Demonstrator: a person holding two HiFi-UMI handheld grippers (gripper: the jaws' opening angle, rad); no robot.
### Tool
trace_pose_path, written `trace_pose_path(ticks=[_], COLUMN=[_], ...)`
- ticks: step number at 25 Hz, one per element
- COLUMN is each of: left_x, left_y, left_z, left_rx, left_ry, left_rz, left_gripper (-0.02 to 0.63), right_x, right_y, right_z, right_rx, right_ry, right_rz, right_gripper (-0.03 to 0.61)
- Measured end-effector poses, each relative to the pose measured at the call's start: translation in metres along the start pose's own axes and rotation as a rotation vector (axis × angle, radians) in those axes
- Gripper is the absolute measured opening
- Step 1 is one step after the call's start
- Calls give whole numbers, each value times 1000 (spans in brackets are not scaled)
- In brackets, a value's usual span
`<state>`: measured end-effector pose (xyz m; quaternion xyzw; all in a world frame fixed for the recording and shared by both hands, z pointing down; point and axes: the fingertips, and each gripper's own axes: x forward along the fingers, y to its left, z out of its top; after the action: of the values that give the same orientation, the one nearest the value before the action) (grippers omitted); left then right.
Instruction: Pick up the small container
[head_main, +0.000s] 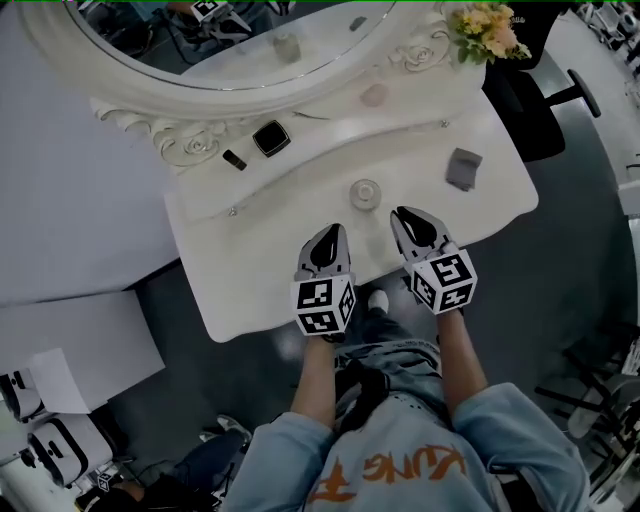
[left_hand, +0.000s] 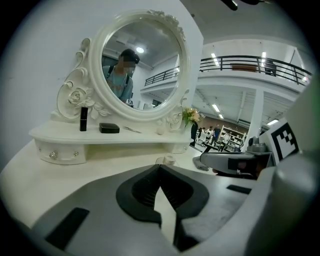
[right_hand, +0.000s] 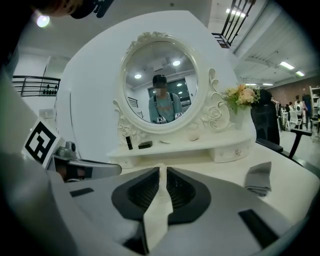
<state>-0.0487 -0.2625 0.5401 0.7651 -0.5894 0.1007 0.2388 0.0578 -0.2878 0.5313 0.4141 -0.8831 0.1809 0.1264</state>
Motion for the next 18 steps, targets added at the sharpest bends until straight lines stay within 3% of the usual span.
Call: trace_pose_path(ticks=[3,6,8,14,18], left_x=[6,9,12,17,20], left_y=[7,17,22,35,50], left_z=[-5,-9,-12,-20,-20], left_rx=[-13,-24,-31,-36,-51], left_ry=[16,36,51,88,96], left_rz=[0,13,17,16,24], left_gripper=[21,21,21,21,21], right_x=[11,24,34,61,76], right_y=[-2,2,4,3,5], right_z=[-7,-17,-27,-49,-52], right_rx=[-1,2,-12,-119,-184], right_ry=[21,60,100,198,209], right_rz=[8,47,61,52,35], right_gripper=[48,152,179,275,296])
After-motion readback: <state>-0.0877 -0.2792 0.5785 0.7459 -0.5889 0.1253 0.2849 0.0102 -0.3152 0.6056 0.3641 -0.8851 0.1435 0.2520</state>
